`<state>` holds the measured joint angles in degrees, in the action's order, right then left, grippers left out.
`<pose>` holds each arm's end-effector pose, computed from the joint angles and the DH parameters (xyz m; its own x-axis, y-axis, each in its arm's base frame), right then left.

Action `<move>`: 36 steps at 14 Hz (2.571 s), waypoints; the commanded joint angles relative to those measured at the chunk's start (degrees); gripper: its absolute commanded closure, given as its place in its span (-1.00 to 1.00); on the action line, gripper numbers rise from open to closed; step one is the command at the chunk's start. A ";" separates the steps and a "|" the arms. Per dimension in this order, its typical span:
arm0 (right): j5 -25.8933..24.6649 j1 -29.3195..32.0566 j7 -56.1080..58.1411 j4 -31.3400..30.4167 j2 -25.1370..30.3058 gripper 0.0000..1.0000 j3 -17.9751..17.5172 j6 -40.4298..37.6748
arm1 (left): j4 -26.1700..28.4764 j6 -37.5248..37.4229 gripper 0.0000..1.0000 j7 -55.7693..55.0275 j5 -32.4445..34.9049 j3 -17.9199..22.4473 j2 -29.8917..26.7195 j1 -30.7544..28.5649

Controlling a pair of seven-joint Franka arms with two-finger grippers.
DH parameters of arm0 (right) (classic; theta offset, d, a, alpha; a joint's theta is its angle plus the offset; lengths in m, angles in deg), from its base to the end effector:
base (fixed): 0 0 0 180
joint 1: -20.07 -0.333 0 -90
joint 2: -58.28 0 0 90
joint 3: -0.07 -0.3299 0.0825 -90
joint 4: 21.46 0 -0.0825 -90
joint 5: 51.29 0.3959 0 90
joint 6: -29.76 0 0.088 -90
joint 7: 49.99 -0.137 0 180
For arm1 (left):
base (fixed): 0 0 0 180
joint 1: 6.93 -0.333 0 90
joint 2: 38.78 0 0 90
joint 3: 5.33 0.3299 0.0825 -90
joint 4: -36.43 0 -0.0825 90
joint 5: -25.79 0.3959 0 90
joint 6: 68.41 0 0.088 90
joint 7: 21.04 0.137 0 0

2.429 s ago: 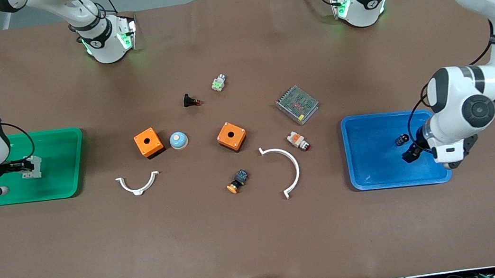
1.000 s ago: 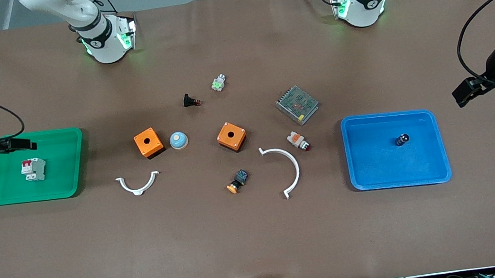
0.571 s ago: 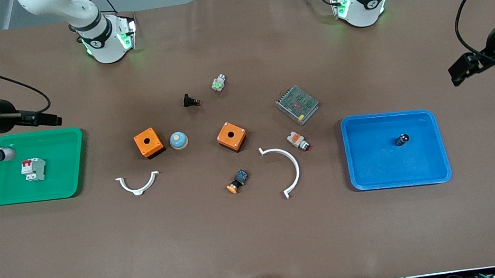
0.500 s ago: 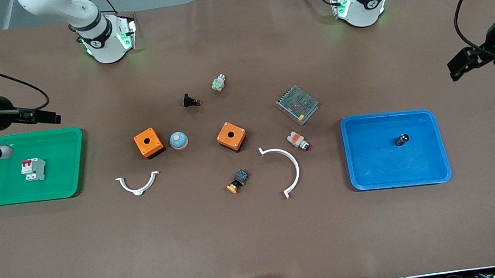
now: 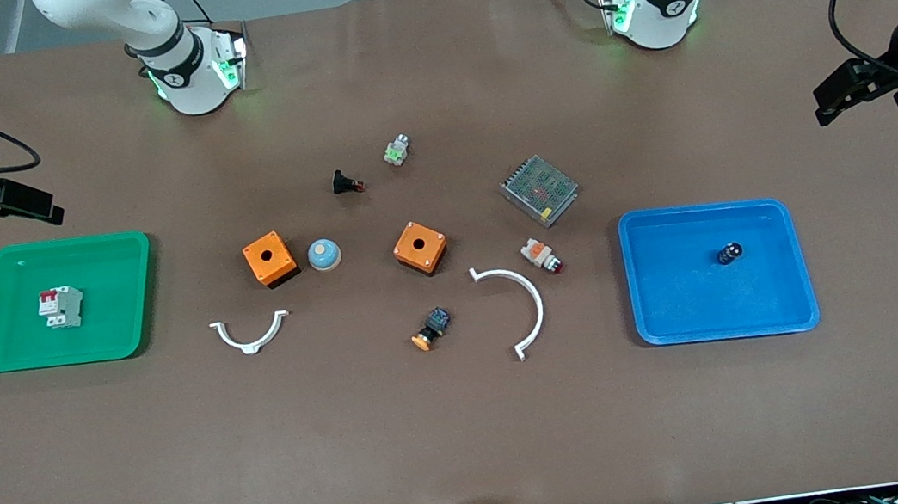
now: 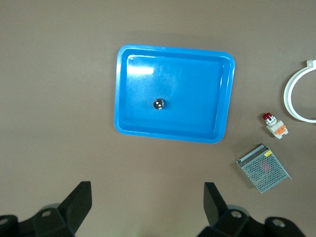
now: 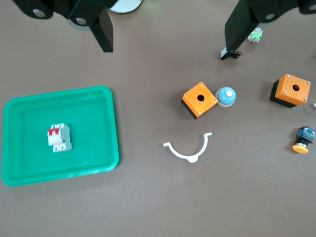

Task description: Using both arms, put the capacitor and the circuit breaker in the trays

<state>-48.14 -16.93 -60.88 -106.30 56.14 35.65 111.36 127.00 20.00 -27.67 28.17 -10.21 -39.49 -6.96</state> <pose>0.5580 0.0285 0.6221 0.9832 -0.1581 -0.0915 -0.1603 -0.9869 -0.0162 0.5571 -0.0417 0.6083 0.9993 0.0322 -0.0202 0.0312 -0.9985 -0.0452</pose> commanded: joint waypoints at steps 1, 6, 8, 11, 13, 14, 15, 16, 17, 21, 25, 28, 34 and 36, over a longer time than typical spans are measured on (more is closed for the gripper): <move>-3.24 -2.29 0.00 2.66 -0.50 -1.00 0.28 1.63 | 0.66 0.01 -1.00 0.04 -0.44 -0.56 -0.53 0.21; -3.42 -1.50 4.48 2.05 -0.67 -1.00 0.55 4.97 | 0.57 -0.34 -1.00 0.13 -0.53 -0.56 -0.35 -0.14; -3.34 -0.89 4.48 2.05 -0.76 -1.00 0.29 5.07 | 0.48 -0.34 -1.00 0.92 -0.97 -0.47 -0.35 -0.50; -3.16 15.92 4.57 2.05 -1.03 -1.00 -16.69 4.98 | 0.31 -0.34 -1.00 1.01 -1.15 -0.65 -0.26 -0.32; -3.25 27.29 4.48 2.05 -1.03 -1.00 -28.06 4.81 | 0.31 -0.60 -1.00 0.75 -2.38 -0.65 -0.61 -0.15; -3.25 31.16 4.39 2.05 -1.03 -1.00 -32.46 4.54 | 0.22 -0.78 -1.00 0.14 -2.46 -0.65 -0.70 -0.15; -3.42 33.20 4.22 2.05 -1.03 -1.00 -35.02 4.89 | 0.22 -0.78 -1.00 0.48 -2.47 -0.65 -0.79 -0.06; -3.34 33.74 4.22 2.05 -1.03 -1.00 -35.31 4.98 | 0.31 -0.87 -1.00 0.65 -2.38 -0.65 -0.79 -0.06; -3.33 33.66 4.13 2.05 -1.03 -1.00 -35.40 4.98 | 0.22 -0.95 -1.00 0.48 -1.94 -0.65 -0.79 0.03; -2.98 33.13 4.22 2.23 -0.76 -1.00 -35.58 4.45 | 0.05 -2.27 -1.00 0.30 0.24 -2.32 -0.70 0.12; -3.33 32.87 4.48 2.49 -0.85 -1.00 -35.49 7.86 | -2.77 -2.89 -1.00 0.30 3.16 -3.81 -0.18 0.20; -2.72 33.57 4.48 2.05 -0.94 -1.00 -35.14 9.55 | -2.77 -3.24 -1.00 0.57 2.55 -3.73 -0.35 -0.14; -2.37 36.03 3.87 2.67 -1.03 -1.00 -34.87 8.14 | -2.77 -3.42 -1.00 0.92 -1.05 -3.20 -0.35 -0.50; -2.54 36.12 3.87 2.75 -0.94 -1.00 -34.87 8.14 | -2.77 -3.33 -1.00 0.92 -1.06 -3.20 -0.44 -0.50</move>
<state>-50.43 18.56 -57.04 -104.62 55.28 1.35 120.40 124.93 17.85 -27.68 28.15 -13.45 -39.50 -7.06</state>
